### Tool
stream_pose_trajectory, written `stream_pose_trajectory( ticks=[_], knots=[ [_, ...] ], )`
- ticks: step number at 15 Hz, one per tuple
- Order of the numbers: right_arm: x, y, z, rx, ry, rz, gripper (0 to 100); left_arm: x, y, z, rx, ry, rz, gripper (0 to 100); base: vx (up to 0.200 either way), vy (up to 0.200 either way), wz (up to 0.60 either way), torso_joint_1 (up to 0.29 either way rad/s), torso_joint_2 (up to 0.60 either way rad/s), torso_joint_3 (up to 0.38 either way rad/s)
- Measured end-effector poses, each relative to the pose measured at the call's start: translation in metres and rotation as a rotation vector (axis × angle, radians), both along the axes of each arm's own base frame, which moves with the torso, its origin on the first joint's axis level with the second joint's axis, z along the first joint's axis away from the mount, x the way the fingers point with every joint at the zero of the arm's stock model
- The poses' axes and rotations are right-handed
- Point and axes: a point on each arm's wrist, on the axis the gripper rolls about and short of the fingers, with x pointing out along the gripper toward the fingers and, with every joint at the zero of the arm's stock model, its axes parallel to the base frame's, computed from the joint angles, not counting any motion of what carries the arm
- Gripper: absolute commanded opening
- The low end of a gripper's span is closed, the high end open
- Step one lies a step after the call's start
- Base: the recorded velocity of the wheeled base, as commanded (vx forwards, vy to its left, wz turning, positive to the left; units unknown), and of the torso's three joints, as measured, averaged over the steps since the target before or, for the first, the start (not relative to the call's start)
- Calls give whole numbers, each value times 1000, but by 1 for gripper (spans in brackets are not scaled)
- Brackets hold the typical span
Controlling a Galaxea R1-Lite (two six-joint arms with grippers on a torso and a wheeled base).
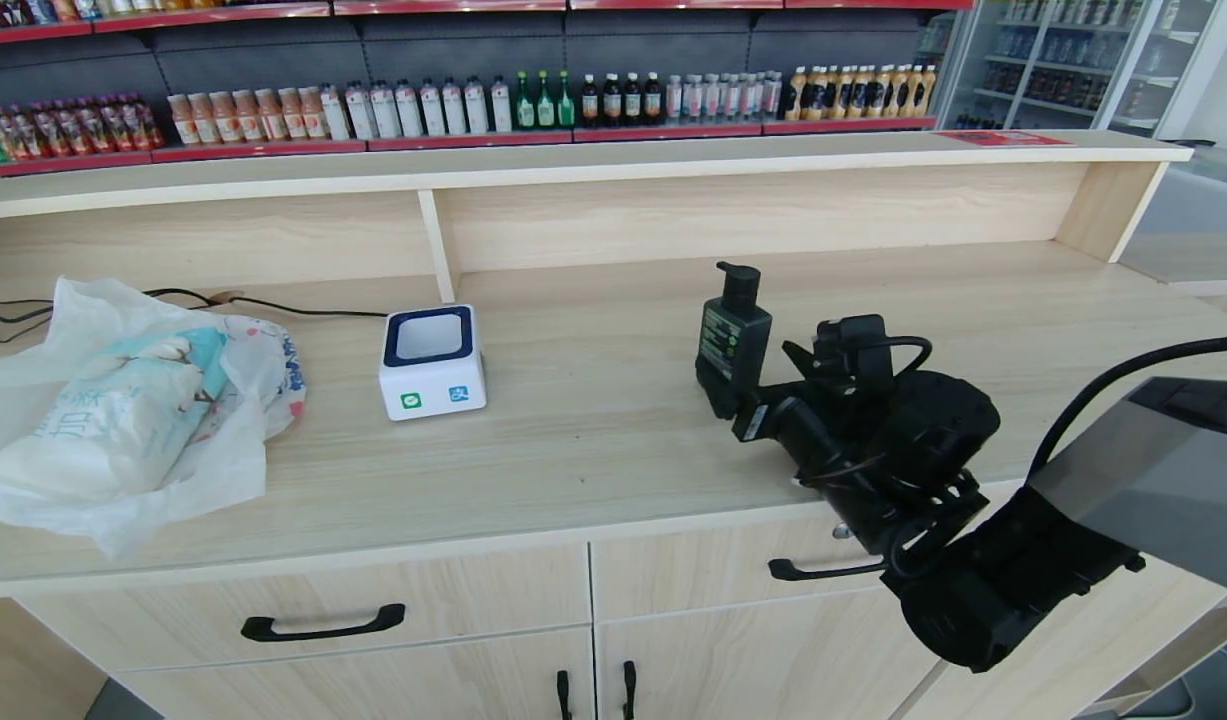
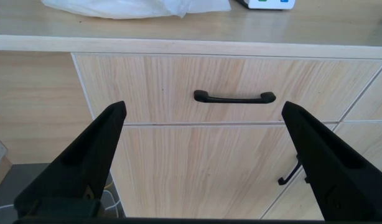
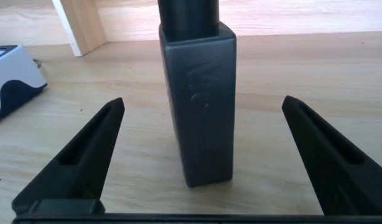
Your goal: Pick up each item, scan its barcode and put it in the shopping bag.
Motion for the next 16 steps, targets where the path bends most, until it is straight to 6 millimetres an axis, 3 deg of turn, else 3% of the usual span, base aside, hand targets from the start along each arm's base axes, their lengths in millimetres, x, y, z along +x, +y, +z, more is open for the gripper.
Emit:
stream_pose_trajectory(
  ticks=[3, 6, 11, 16],
  knots=[
    [14, 5, 10, 11, -31, 62, 100, 0, 0, 0, 0, 0, 0, 100, 0, 0, 0, 0, 0, 0],
    [29, -2, 10, 3, -34, 88, 100, 0, 0, 0, -1, 0, 0, 100, 0, 0, 0, 0, 0, 0],
    [40, -16, 7, -33, -36, 216, 100, 0, 0, 0, 0, -3, 0, 100, 0, 0, 0, 0, 0, 0],
    [48, -19, 10, -10, -1, 235, 100, 0, 0, 0, 3, -5, 0, 100, 0, 0, 0, 0, 0, 0]
  ],
)
